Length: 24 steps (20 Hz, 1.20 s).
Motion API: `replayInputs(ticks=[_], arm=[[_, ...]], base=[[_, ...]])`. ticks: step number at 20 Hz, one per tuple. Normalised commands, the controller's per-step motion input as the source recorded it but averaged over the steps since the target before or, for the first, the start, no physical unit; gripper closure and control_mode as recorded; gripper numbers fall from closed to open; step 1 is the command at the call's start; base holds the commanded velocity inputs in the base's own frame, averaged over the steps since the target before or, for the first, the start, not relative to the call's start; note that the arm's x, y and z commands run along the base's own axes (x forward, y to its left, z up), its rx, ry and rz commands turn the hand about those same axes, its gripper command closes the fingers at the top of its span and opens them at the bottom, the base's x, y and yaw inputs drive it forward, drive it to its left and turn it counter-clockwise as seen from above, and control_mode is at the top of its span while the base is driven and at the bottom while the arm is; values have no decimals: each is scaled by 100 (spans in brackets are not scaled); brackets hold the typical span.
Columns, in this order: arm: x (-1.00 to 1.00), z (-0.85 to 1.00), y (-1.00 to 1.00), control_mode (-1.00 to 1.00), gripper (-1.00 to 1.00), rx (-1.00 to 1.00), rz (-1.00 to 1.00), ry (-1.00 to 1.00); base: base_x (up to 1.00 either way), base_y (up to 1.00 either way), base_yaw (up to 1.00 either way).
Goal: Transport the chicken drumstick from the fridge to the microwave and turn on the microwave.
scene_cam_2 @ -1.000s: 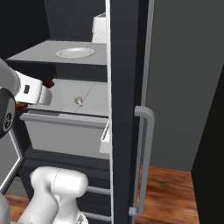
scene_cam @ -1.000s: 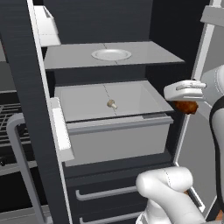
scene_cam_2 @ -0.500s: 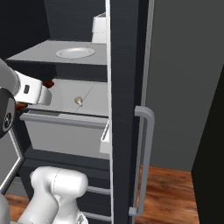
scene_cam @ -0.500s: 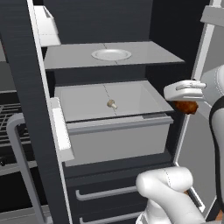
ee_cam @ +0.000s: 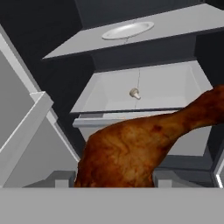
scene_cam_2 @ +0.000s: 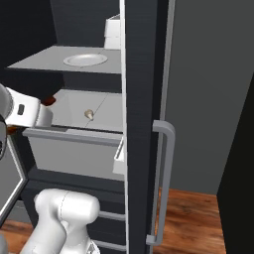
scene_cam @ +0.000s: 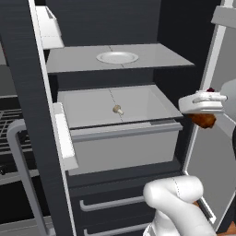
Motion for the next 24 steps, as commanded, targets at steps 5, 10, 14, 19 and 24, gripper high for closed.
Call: replayInputs(ticks=[5, 10, 14, 19, 24], arm=[[-56, 0, 0, -100, 100, 0, 0, -5], [-22, -1, 8, -100, 100, 0, 0, -1], [1, -2, 4, -100, 100, -1, 0, 0], [13, -8, 9, -100, 100, -11, 0, 6], [0, 0, 0, -100, 100, 0, 0, 0]], base=[[0, 0, 0], [0, 0, 0], [0, 0, 0], [0, 0, 0], [0, 0, 0]])
